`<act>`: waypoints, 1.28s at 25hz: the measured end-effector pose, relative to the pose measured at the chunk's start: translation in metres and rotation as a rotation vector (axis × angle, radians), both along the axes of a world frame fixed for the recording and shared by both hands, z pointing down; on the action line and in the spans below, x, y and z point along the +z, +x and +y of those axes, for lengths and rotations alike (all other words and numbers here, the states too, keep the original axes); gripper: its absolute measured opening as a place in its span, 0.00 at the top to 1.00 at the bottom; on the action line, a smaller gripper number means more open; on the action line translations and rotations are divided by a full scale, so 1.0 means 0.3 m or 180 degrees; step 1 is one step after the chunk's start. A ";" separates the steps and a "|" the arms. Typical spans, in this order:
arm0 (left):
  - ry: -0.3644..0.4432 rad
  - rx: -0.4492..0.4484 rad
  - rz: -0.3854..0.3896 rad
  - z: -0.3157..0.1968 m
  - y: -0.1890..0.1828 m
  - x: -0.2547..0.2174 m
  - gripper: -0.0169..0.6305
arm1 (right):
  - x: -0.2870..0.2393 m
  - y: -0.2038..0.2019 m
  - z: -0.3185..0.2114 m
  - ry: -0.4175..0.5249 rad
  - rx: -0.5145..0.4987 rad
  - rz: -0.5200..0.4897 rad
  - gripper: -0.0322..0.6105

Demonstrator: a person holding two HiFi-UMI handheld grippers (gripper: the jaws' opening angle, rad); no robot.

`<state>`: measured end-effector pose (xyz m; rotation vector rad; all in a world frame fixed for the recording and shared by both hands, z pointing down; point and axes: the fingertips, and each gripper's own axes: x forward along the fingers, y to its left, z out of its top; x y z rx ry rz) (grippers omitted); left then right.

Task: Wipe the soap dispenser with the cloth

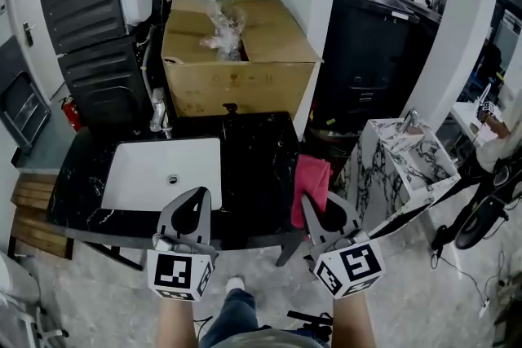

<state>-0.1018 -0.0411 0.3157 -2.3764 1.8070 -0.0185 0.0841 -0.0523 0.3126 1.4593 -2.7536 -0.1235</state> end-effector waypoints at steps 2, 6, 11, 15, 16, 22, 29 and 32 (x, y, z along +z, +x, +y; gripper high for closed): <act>-0.0009 0.0056 -0.0053 -0.096 -0.038 0.007 0.95 | 0.000 -0.061 -0.084 -0.0024 -0.0018 0.0039 0.87; -0.0150 0.0142 -0.0025 -0.287 -0.119 0.038 0.95 | 0.016 -0.153 -0.246 -0.0065 0.0076 0.0214 0.87; -0.0271 0.0370 0.0008 -0.486 -0.163 0.079 0.95 | 0.042 -0.185 -0.411 -0.0172 0.0265 0.0103 0.87; -0.0405 0.0546 0.0144 -0.603 -0.182 0.130 0.91 | 0.076 -0.189 -0.495 -0.0272 0.0342 0.0068 0.87; -0.0442 0.0568 0.0183 -0.629 -0.182 0.144 0.91 | 0.084 -0.186 -0.513 -0.0297 0.0354 0.0079 0.87; -0.0545 0.0699 0.0318 -0.774 -0.134 0.208 0.72 | 0.138 -0.152 -0.625 -0.0434 0.0310 0.0090 0.87; -0.0754 0.0578 0.0416 -0.966 -0.094 0.324 0.72 | 0.221 -0.128 -0.764 -0.0649 0.0126 0.0048 0.87; -0.0838 0.0550 0.0393 -1.052 -0.072 0.370 0.74 | 0.261 -0.110 -0.816 -0.0751 0.0105 0.0037 0.87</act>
